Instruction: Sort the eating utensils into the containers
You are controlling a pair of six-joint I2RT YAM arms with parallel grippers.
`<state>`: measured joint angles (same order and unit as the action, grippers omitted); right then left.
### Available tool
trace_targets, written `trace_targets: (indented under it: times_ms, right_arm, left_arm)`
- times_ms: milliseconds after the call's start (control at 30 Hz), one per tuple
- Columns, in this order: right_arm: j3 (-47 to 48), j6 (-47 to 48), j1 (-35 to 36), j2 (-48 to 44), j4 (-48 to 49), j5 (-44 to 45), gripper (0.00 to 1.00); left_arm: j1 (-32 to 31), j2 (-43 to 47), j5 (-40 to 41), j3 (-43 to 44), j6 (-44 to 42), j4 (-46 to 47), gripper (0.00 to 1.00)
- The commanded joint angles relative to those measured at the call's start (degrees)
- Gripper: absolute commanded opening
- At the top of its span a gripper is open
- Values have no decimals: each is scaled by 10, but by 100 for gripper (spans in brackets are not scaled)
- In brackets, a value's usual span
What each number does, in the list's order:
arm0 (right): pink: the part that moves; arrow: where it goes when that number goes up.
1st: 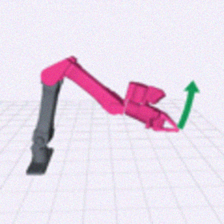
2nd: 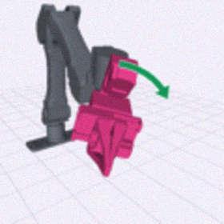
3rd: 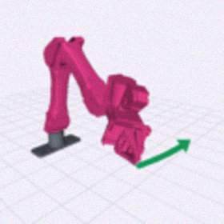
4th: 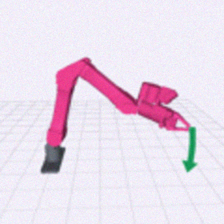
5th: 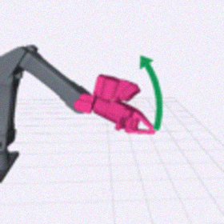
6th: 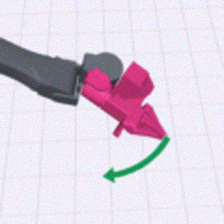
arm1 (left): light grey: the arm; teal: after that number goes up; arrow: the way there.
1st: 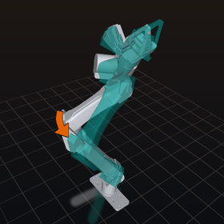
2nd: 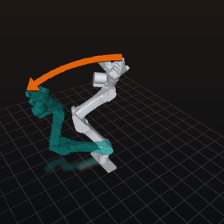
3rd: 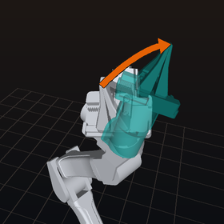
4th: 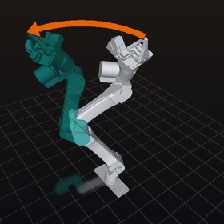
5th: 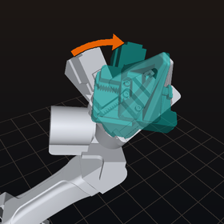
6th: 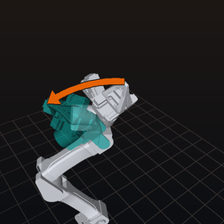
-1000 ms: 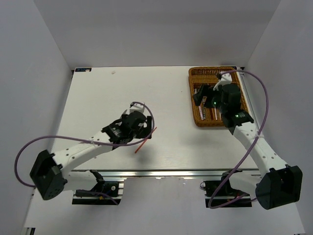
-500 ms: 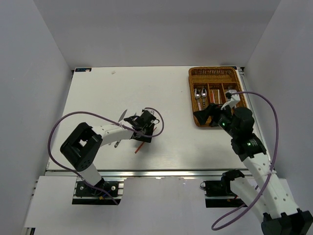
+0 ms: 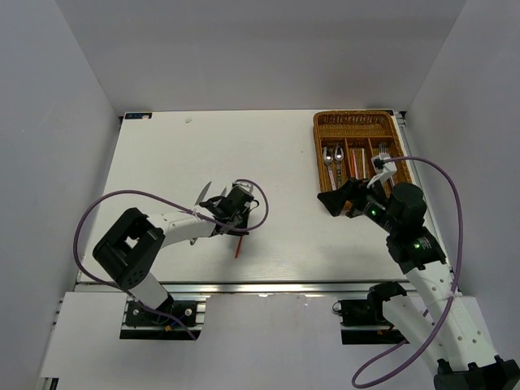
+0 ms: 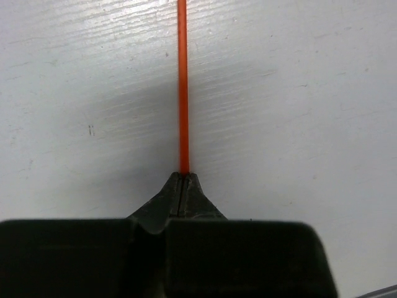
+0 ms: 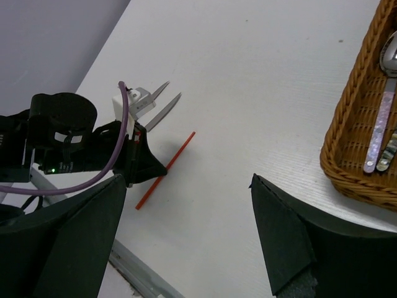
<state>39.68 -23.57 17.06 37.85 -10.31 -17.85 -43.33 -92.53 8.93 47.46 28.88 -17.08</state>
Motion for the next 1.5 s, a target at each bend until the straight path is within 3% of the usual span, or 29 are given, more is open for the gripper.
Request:
trace_targets:
  times_ms: [0, 267, 333, 533, 633, 767, 800, 867, 933, 967, 1033, 1133, 1267, 1467]
  right_arm:
    - [-10, -22, 3, -4, 30, -36, 88]
    - [-64, -68, 3, 46, 48, -2, 89]
    - [-102, -109, 3, 61, 100, -11, 89]
    - [-170, -220, 17, 110, 241, -3, 89]
    - [-175, -273, 57, 161, 326, 1, 87]
    - [-135, -279, 98, 205, 306, 75, 86]
    - [-131, -285, 102, 209, 302, 82, 87]
    - [-116, -277, 120, 218, 278, 117, 87]
    - [-95, -255, 138, 224, 242, 151, 89]
    - [-93, -249, 140, 224, 227, 168, 89]
    - [-99, -242, 141, 219, 215, 176, 89]
    - [-107, -227, 141, 202, 191, 216, 89]
    - [-103, -200, 141, 180, 163, 233, 89]
    - [-85, -154, 140, 142, 112, 245, 89]
  left_arm:
    - [-6, -28, -50, -47, 20, -38, 0]
    - [-21, 69, 27, -7, 65, -65, 0]
    - [-22, 125, 29, -4, 81, -59, 0]
    - [-24, 164, -31, 1, 90, -23, 0]
    - [-28, 176, -124, -11, 106, 27, 0]
    - [-30, 182, -107, -2, 112, 41, 0]
    - [-31, 180, -98, 5, 108, 14, 5]
    - [-34, 170, -53, 22, 102, -27, 36]
    - [-46, 163, -31, 32, 101, -50, 44]
    - [-53, 153, 4, 47, 100, -85, 59]
    - [-78, 135, 30, 67, 99, -120, 72]
    - [-113, 93, 62, 100, 91, -175, 83]
    - [-127, 51, 73, 105, 86, -201, 83]
    - [-129, 0, 81, 111, 72, -222, 62]
